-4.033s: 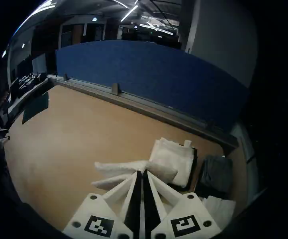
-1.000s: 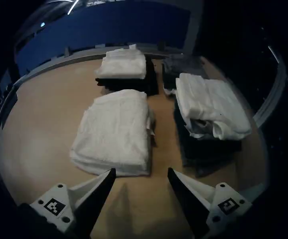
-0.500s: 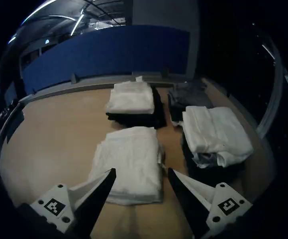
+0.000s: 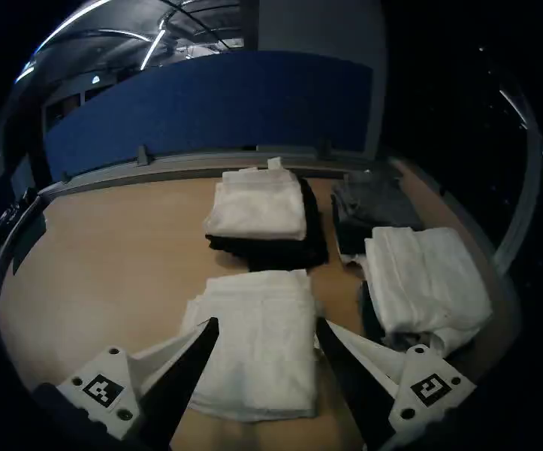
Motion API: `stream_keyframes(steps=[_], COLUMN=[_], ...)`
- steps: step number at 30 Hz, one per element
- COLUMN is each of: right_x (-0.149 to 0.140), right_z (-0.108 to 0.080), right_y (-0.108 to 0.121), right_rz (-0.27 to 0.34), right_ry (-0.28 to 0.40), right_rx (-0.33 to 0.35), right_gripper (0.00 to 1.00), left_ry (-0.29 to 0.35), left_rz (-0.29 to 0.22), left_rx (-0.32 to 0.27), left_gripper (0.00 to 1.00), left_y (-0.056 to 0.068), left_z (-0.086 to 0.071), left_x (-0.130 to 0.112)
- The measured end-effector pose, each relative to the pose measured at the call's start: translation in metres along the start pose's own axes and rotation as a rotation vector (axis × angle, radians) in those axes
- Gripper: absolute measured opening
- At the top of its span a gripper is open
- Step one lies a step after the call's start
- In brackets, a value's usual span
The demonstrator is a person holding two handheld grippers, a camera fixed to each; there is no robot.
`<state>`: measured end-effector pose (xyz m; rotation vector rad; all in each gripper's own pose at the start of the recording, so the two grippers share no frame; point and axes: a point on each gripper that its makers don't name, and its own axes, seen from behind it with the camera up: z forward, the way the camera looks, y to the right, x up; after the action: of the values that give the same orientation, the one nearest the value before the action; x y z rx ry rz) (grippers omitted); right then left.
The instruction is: Fold towel
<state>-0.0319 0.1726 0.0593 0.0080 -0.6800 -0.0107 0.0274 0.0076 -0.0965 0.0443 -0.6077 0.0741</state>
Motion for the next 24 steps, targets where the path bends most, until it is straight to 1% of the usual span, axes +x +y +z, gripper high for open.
stream_keyframes(steps=[6, 11, 15, 21, 24], right_x=[0.015, 0.017, 0.014, -0.001, -0.006], right_z=[0.025, 0.042, 0.050, 0.061, 0.065], right_y=[-0.004, -0.009, -0.012, -0.007, -0.005], right_rz=[-0.022, -0.019, -0.008, -0.005, -0.004], right_ry=[-0.004, -0.017, -0.031, -0.071, -0.080], right_rx=[0.009, 0.013, 0.019, 0.007, 0.000], right_gripper=[1.00, 1.00, 1.00, 1.00, 1.00], left_ry=[-0.007, -0.012, -0.015, -0.023, -0.024], left_rz=[-0.001, -0.002, -0.008, -0.010, -0.010], left_rx=[0.017, 0.029, 0.037, 0.047, 0.047], left_gripper=[0.90, 0.90, 0.89, 0.90, 0.89], left_y=[-0.003, -0.005, -0.007, -0.010, -0.010], left_z=[0.002, 0.002, 0.002, 0.003, 0.003], left_x=[-0.003, -0.004, -0.005, -0.008, -0.009])
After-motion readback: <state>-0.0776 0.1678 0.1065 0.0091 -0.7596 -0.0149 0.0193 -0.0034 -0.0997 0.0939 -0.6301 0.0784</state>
